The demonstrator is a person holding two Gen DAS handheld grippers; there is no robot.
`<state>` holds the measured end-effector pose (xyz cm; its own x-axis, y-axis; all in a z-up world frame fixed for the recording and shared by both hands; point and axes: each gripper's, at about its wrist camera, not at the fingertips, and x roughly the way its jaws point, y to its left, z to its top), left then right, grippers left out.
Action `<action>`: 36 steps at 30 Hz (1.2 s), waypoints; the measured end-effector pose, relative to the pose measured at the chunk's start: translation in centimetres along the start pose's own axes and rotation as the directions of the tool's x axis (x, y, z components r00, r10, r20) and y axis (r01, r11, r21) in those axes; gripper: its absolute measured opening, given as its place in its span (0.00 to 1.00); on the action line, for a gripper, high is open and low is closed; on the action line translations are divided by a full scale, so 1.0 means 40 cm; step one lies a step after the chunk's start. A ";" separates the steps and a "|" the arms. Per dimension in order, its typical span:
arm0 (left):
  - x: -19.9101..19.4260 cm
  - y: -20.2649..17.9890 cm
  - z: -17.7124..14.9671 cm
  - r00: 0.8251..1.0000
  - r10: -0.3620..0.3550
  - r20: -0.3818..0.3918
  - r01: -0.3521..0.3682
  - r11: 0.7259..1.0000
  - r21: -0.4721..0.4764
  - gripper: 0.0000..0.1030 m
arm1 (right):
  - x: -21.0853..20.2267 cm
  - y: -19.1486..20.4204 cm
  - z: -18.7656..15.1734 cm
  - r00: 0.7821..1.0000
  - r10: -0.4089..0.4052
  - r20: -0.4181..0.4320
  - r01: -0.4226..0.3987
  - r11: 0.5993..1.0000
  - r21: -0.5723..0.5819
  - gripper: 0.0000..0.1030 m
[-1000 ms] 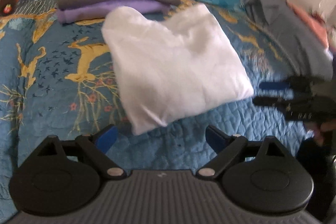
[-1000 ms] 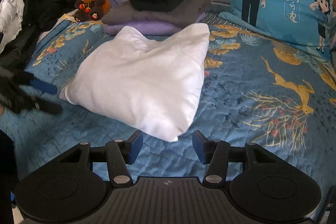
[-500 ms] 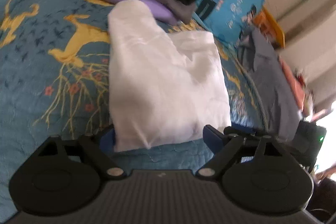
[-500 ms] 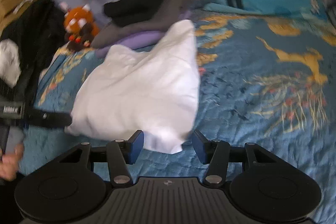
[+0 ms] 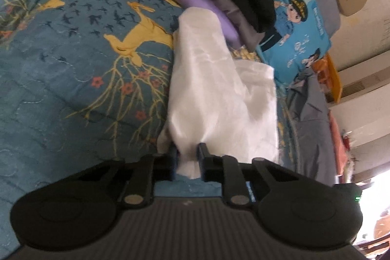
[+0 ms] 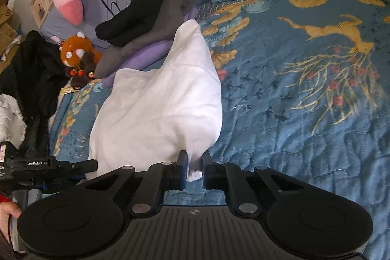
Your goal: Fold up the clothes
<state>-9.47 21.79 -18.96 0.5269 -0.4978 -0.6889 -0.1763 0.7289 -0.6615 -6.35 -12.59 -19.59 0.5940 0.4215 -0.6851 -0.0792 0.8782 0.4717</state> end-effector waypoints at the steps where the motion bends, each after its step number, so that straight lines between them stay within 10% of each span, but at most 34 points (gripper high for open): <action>1: -0.002 -0.011 -0.002 0.999 0.038 -0.001 -0.038 0.999 0.028 0.11 | -0.007 0.011 0.001 1.000 -0.017 0.002 0.017 0.999 -0.029 0.10; 8: -0.027 -0.066 0.003 0.983 0.185 0.007 -0.184 0.971 0.152 0.07 | -0.046 0.077 0.013 0.994 -0.109 0.011 0.109 0.981 -0.161 0.09; 18: -0.120 -0.110 0.002 0.997 0.080 0.013 -0.081 0.977 0.200 0.07 | -0.043 0.013 -0.004 0.986 -0.149 -0.075 0.144 0.988 -0.063 0.12; 25: -0.078 -0.184 -0.022 0.995 0.096 0.002 -0.092 0.955 0.282 0.46 | -0.107 -0.001 0.004 0.974 -0.223 0.036 0.225 0.973 -0.043 0.47; 36: 0.043 -0.150 0.179 0.993 0.103 0.058 -0.112 0.977 0.184 0.54 | -0.011 -0.036 0.220 0.995 -0.008 0.103 0.013 0.999 -0.045 0.43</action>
<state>-1.56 19.93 -14.04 0.5532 -0.3918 -0.7352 -0.0787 0.8540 -0.5143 0.55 -16.03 -15.10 0.6742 0.3890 -0.6278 -0.1077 0.8927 0.4375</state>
